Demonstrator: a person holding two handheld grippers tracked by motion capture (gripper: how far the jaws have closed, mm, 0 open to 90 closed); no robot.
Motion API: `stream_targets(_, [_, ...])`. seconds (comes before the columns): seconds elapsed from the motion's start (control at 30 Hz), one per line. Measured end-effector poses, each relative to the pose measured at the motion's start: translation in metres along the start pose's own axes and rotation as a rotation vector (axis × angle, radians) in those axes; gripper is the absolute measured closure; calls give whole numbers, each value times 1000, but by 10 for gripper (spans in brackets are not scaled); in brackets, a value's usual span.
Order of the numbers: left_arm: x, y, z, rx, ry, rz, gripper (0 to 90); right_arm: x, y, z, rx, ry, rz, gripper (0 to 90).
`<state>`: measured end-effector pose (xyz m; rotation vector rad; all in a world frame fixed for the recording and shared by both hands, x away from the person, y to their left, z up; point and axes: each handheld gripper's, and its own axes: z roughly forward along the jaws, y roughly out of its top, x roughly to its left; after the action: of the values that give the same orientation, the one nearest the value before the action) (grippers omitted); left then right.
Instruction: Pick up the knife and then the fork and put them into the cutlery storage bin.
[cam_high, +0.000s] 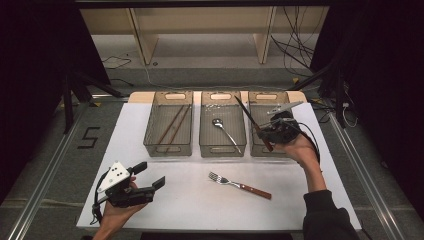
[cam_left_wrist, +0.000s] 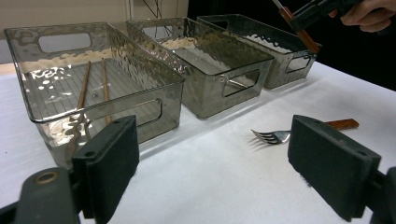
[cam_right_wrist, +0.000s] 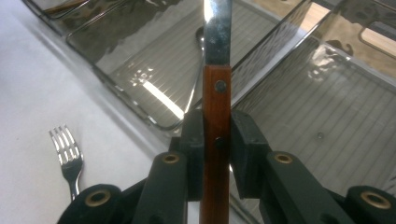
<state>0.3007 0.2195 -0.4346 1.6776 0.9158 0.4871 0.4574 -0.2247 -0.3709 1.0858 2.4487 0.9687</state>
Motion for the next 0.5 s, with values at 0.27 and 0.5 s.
stream_targets(0.27, [0,0,0,1,0,-1,163,-14,4,4,2,-30,72,772])
stream_targets(0.5, [0,0,0,2,-1,1,163,-27,5,10,11,-56,135,772])
